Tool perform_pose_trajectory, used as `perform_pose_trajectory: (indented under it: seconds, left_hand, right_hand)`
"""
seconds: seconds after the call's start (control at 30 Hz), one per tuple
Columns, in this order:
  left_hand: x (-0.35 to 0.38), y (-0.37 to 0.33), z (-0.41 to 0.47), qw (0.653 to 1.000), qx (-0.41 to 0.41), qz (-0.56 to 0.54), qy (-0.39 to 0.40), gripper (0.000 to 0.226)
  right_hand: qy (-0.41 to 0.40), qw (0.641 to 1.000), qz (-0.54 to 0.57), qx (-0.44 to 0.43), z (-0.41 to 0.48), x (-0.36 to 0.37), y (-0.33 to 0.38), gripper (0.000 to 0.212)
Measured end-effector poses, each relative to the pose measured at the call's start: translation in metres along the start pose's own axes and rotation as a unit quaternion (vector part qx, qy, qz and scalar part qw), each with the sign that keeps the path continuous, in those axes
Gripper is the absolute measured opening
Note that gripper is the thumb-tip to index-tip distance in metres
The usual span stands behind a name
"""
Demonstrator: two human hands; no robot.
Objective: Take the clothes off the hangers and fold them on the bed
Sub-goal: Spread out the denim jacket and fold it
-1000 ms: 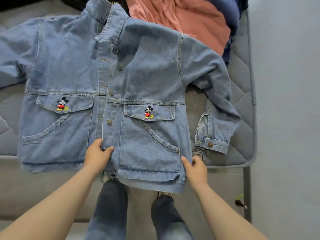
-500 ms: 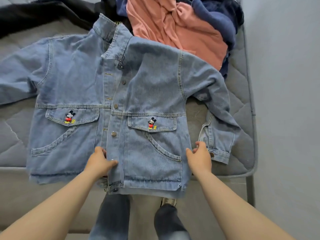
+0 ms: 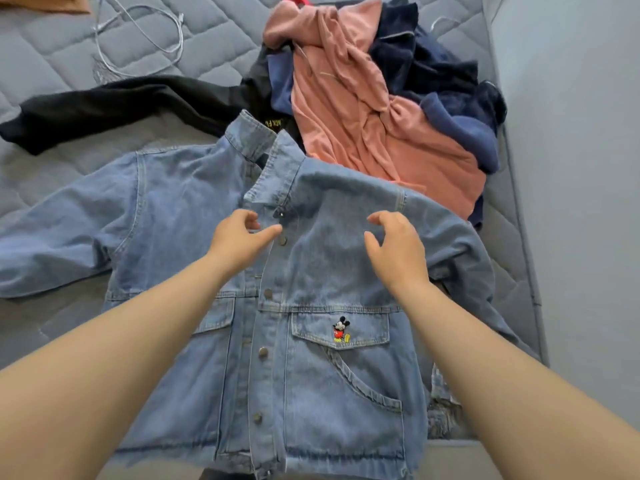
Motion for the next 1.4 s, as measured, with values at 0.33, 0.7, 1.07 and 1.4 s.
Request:
perform_pose_trajectory:
  seconds: [0.33,0.7,1.07,1.4]
  left_hand:
    - [0.002,-0.022,0.123,0.992,-0.053,0.108,0.024,0.052]
    - [0.018,-0.079,0.211,0.956,0.164,0.239,-0.032,0.013]
    - [0.035,-0.103,0.187,0.941,0.227,0.238,-0.079,0.048]
    - [0.141,-0.174,0.105,0.853,0.434,0.241,0.162,0.039]
  right_hand:
    - [0.003,0.983,-0.172,-0.059,0.116,0.025,0.034,0.039]
    - [0.033,0.991,-0.126,0.028,0.178,0.022,0.001,0.029]
    - [0.090,0.993,-0.069,0.029,0.179,0.007,-0.025,0.042]
    - [0.157,0.975,-0.027,0.153,0.122,-0.058,-0.137,0.059]
Point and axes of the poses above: each hand's wrist, its own z-axis towards the middle knuckle, its own x-axis out of the palm, y = z × x, the point moved 4 cm from there along z, towards the middle knuckle, and after that the axes turned 11 degrees about x, right-handed, at the moved point
